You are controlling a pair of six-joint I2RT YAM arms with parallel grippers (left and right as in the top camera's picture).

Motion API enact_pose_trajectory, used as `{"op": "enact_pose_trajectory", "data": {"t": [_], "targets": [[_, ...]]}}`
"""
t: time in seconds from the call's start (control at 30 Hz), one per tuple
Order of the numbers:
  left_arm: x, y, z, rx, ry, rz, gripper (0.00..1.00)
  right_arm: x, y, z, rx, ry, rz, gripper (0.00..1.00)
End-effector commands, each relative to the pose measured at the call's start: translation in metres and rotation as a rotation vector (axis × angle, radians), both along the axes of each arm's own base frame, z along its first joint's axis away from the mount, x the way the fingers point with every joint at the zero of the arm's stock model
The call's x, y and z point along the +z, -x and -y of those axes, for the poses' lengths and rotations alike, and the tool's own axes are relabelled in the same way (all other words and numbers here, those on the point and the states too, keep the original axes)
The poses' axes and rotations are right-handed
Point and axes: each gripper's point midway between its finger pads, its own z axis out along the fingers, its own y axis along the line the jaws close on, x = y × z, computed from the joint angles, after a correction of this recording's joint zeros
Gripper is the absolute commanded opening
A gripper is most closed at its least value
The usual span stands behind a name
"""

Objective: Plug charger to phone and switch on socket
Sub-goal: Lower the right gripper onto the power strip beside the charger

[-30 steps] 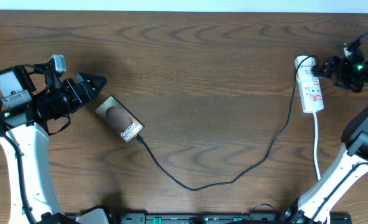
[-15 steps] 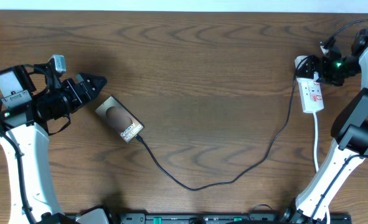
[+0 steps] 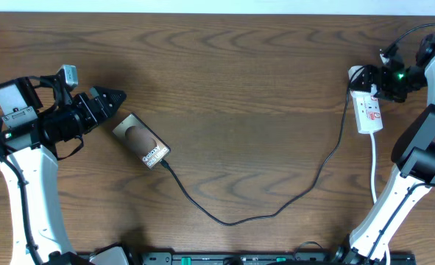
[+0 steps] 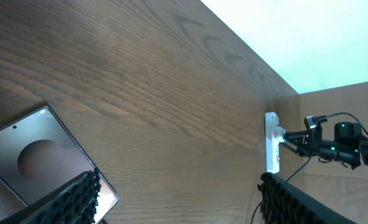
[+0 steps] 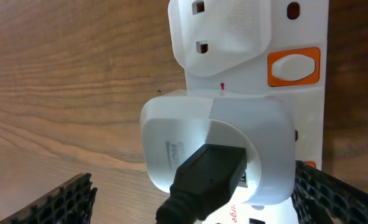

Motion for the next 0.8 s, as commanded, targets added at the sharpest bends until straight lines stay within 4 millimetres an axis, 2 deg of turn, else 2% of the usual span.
{"op": "enact_pose_trajectory", "data": {"t": [0.0, 0.43, 0.77], "targets": [[0.001, 0.001, 0.002, -0.019, -0.01, 0.016, 0.8, 0.001, -0.005, -0.006, -0.023, -0.043, 0.0, 0.97], [0.001, 0.001, 0.002, -0.019, -0.009, 0.015, 0.8, -0.01, -0.002, -0.016, -0.02, -0.096, -0.009, 0.97], [0.001, 0.001, 0.002, -0.019, -0.009, 0.015, 0.8, -0.034, 0.008, -0.033, -0.002, -0.133, -0.04, 0.98]]}}
